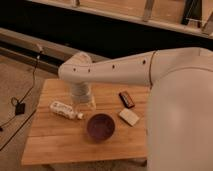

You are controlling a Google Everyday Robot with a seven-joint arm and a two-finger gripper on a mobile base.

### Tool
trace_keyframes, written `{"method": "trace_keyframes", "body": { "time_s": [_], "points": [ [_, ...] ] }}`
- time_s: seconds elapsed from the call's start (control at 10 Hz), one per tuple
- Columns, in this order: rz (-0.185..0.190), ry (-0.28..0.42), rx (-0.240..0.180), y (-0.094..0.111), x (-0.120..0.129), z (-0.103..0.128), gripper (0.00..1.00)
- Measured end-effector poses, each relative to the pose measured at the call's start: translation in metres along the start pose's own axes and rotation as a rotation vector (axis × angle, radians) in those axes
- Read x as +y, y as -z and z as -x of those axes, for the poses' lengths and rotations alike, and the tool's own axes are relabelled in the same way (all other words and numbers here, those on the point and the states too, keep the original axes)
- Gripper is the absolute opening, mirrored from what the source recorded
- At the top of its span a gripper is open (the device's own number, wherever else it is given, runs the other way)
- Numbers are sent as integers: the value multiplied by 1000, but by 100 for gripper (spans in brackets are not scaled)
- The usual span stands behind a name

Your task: Stand the bottle upright

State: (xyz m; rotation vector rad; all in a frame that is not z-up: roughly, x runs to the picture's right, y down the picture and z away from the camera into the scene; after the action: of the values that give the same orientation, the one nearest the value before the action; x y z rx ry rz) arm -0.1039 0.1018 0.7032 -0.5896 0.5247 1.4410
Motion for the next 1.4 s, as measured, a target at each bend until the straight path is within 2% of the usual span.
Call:
{"method": "trace_keyframes", "body": {
  "time_s": [1.0,1.3,1.4],
  "points": [
    [0,1,0,0,0,0,65],
    [-11,83,17,-17,-2,7,65],
    [-19,158,17,-27,0,15,65]
  ]
}}
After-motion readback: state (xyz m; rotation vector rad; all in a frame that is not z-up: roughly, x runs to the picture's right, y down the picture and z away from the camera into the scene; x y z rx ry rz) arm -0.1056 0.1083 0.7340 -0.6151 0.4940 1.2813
